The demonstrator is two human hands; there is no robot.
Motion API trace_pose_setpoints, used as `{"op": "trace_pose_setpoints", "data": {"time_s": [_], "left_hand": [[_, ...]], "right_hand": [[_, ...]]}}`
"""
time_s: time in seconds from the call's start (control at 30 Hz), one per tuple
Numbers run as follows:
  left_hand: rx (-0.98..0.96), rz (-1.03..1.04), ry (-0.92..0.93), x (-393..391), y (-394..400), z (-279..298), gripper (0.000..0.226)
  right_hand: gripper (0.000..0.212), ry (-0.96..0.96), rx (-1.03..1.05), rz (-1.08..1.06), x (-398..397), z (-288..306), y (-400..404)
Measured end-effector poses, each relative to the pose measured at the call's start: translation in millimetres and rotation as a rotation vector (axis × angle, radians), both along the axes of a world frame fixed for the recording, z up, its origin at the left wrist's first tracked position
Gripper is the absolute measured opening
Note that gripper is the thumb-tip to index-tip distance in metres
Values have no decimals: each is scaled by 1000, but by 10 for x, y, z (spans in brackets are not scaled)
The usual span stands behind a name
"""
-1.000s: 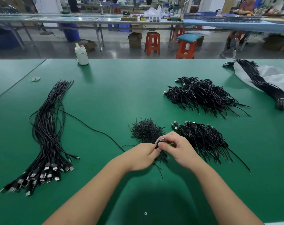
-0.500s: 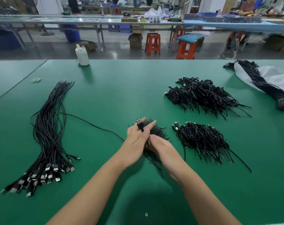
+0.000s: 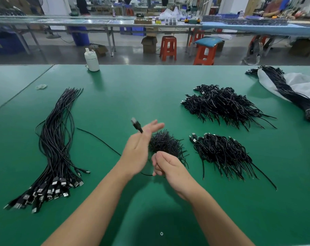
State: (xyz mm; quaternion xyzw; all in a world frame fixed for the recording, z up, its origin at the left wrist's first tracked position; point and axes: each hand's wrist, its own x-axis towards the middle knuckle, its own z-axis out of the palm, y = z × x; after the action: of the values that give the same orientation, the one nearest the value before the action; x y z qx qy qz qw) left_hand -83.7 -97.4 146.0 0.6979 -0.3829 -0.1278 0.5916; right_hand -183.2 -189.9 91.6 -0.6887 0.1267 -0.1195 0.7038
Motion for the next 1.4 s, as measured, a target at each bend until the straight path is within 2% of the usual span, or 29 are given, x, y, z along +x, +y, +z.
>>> {"op": "trace_pose_setpoints", "data": {"time_s": [0.07, 0.13, 0.17, 0.2, 0.27, 0.3, 0.4, 0.5, 0.6, 0.67, 0.77, 0.87, 0.93, 1.0, 1.1, 1.17, 1.23, 1.3, 1.33, 1.4], "left_hand": [[-262, -37, 274, 71, -48, 129, 51], [-417, -246, 675, 201, -15, 229, 52], [-369, -386, 792, 275, 36, 243, 50], [-238, -530, 847, 346, 90, 235, 50], [113, -799, 804, 444, 191, 159, 53], [296, -850, 718, 464, 222, 111, 52], [718, -787, 479, 420, 243, -36, 51], [903, -613, 390, 339, 213, -138, 48], [727, -419, 414, 310, 173, -206, 46], [478, -250, 491, 340, 140, -264, 41], [38, -129, 708, 353, 58, -345, 41], [-272, 20, 826, 375, -35, -371, 46], [-455, 19, 983, 433, -69, -312, 48], [-487, -59, 1064, 492, -38, -230, 48], [-214, -364, 940, 553, 137, -161, 47], [168, -644, 682, 551, 243, -163, 49], [568, -737, 410, 513, 264, -244, 51], [778, -613, 310, 437, 187, -317, 46], [787, -496, 287, 412, 137, -359, 44], [589, -220, 285, 404, 35, -453, 39]], "right_hand": [[34, 38, 111, -40, 54, -65, 19], [34, 55, 316, -62, 106, -112, 5], [34, 53, 419, -56, 126, -124, -9], [34, 47, 496, -46, 142, -132, -35], [35, 53, 515, -25, 162, -141, -96], [36, 61, 469, -4, 169, -134, -117], [38, 93, 361, 53, 187, -122, -134], [39, 107, 307, 51, 189, -136, -122], [37, 102, 316, 29, 151, -148, -132], [36, 82, 338, 27, 119, -146, -142], [35, 93, 270, 66, 84, -177, -92], [36, 110, 212, 107, 91, -279, 27], [36, 138, 217, 122, 98, -369, 95], [34, 176, 331, 71, 74, -458, 88], [33, 168, 591, -73, 24, -533, -62], [37, 142, 660, -97, 25, -506, -151], [38, 124, 667, -77, 54, -425, -184], [37, 114, 634, -55, 88, -348, -178], [37, 109, 610, -45, 99, -315, -169], [38, 92, 581, -13, 90, -268, -156]]}}
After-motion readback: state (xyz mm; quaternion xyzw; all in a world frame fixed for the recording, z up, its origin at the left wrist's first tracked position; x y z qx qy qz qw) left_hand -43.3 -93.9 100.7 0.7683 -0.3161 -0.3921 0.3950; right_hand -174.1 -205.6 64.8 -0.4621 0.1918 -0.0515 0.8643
